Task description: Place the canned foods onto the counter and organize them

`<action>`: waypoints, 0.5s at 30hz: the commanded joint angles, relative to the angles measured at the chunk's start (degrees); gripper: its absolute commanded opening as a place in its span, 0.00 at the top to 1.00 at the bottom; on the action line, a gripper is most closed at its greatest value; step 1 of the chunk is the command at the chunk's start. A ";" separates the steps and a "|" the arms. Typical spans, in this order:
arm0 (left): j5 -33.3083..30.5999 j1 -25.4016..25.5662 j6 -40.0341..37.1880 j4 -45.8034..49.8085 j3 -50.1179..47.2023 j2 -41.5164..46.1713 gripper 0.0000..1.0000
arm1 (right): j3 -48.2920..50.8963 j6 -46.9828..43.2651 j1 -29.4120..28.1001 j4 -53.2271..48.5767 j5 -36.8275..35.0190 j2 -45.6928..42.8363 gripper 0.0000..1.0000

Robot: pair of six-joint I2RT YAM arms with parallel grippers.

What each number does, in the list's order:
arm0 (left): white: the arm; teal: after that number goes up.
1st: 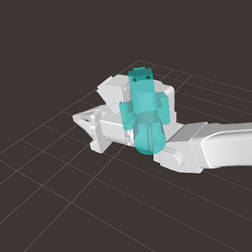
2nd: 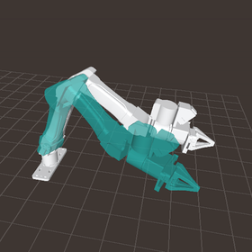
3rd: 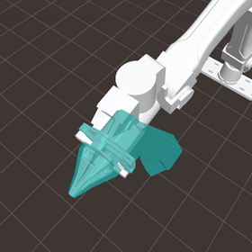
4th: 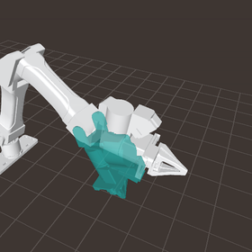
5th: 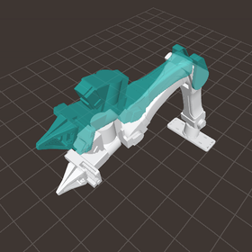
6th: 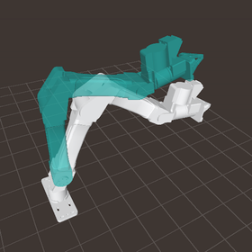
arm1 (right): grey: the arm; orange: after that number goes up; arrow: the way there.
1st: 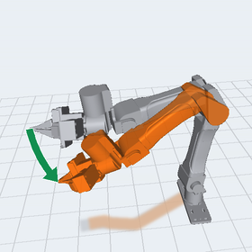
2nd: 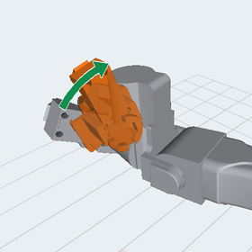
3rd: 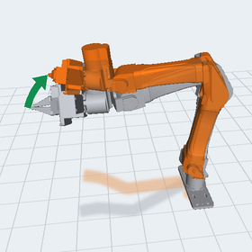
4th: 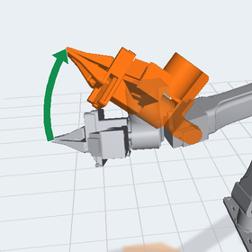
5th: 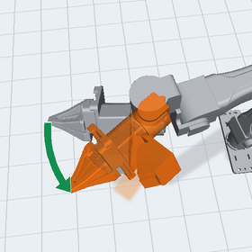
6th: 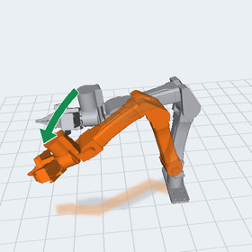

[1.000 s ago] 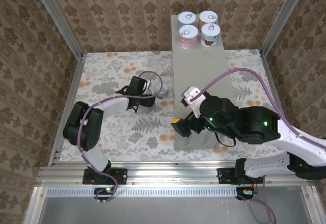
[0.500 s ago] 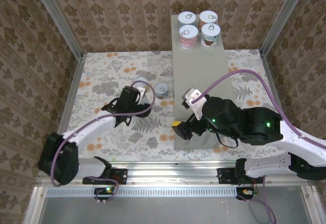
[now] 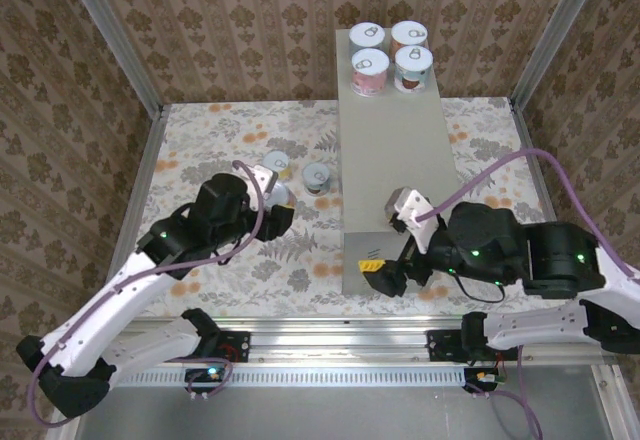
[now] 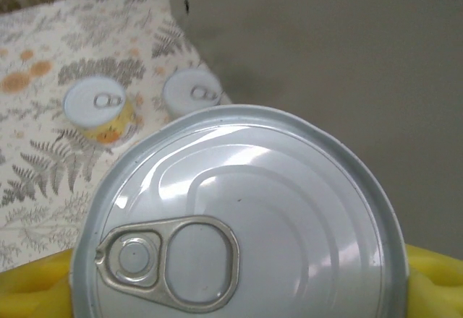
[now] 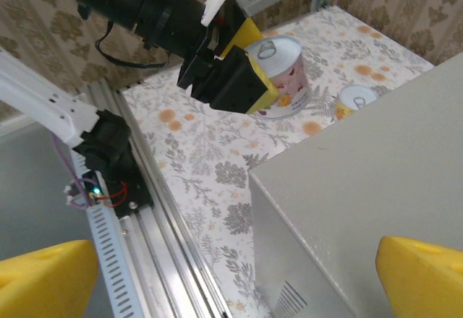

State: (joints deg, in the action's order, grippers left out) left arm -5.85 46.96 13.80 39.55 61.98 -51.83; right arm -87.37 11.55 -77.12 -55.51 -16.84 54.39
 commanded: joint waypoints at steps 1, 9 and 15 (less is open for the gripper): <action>1.32 2.43 0.49 3.66 6.55 0.47 0.38 | -0.38 -0.08 -1.94 -1.09 0.96 -1.48 0.00; 5.54 7.89 -2.96 15.26 24.05 -4.27 0.38 | -1.57 2.54 -4.73 -4.34 -4.30 -2.14 0.00; 8.60 10.06 -4.85 18.49 31.77 -7.01 0.37 | -1.64 3.64 -6.53 -3.88 -12.69 -1.50 0.00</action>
State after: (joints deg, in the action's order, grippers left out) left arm 0.19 56.25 11.42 56.93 89.76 -58.28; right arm -87.55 13.72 -82.87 -58.57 -22.81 52.73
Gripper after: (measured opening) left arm 0.728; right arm 0.999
